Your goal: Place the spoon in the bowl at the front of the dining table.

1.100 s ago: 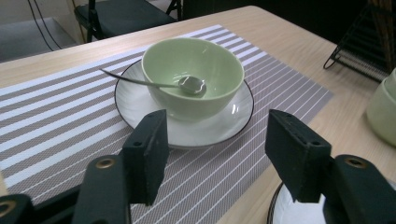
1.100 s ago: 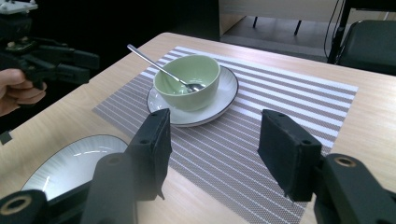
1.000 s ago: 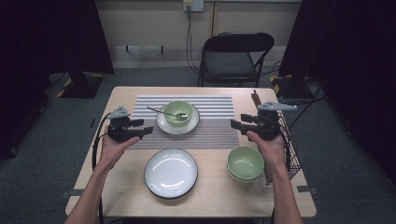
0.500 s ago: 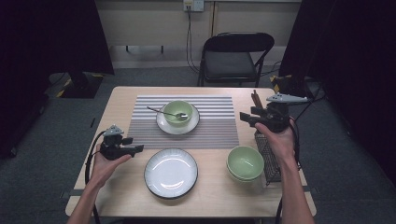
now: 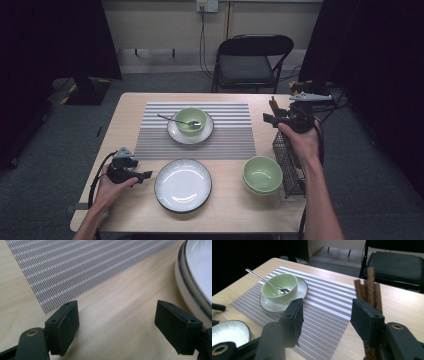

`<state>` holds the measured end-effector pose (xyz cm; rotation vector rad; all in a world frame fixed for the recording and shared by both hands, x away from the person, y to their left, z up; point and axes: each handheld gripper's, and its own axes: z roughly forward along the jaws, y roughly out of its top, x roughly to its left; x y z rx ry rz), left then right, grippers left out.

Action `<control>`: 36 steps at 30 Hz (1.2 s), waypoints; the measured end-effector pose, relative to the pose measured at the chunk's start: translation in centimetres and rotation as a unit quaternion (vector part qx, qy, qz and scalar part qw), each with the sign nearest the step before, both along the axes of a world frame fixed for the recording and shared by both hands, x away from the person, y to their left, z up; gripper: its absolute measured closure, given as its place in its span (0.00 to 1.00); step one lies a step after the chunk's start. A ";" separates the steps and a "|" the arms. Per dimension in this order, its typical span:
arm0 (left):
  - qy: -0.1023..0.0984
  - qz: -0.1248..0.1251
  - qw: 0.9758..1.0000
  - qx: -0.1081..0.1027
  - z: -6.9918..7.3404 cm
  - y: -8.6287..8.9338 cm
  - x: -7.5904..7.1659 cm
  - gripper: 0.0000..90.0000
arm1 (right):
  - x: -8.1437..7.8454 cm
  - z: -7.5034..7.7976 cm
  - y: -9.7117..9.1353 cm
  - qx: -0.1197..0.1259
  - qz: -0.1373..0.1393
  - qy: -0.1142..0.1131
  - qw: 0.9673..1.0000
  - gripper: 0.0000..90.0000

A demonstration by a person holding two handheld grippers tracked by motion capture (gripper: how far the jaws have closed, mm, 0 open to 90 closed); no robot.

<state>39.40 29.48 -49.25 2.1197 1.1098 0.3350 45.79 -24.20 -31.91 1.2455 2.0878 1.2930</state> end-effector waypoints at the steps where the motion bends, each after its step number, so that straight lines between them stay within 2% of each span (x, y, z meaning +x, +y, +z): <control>1: -0.006 -0.002 1.000 0.008 0.0 0.0 -0.3 0.21 | 0.1 -0.1 -0.1 -0.001 -0.001 0.001 1.000 0.49; 3: -0.019 -0.006 1.000 0.022 -0.1 -0.1 -0.7 0.24 | 0.3 -0.2 -0.3 -0.001 -0.004 0.001 1.000 0.49; 5: -0.032 -0.001 0.999 0.023 -0.4 -0.2 -0.9 0.26 | 0.4 -0.3 -0.4 -0.002 -0.008 0.002 1.000 0.50; 6: -0.041 -0.002 0.999 0.033 -0.5 -0.3 -1.0 0.25 | 0.5 -0.3 -0.5 -0.002 -0.009 0.004 1.000 0.50; 8: -0.051 0.005 0.998 0.019 -0.8 -0.3 -1.1 0.22 | 0.6 -0.5 -0.6 -0.005 -0.012 0.003 1.000 0.50; 9: -0.056 0.007 0.998 0.020 -0.9 -0.2 -1.1 0.21 | 0.7 -0.5 -0.7 -0.004 -0.013 0.005 1.000 0.50; 19: -0.054 0.012 0.998 0.021 -0.9 -0.3 -1.1 0.19 | 1.1 -0.9 -1.5 -0.006 -0.026 0.013 1.000 0.51; 26: -0.053 0.012 0.998 0.021 -0.9 -0.3 -1.1 0.19 | 1.6 -1.8 -1.9 -0.008 -0.035 0.023 0.999 0.52; 36: -0.053 0.012 0.998 0.021 -0.9 -0.3 -1.1 0.19 | 1.6 -2.8 -2.2 -0.017 -0.047 0.033 0.998 0.59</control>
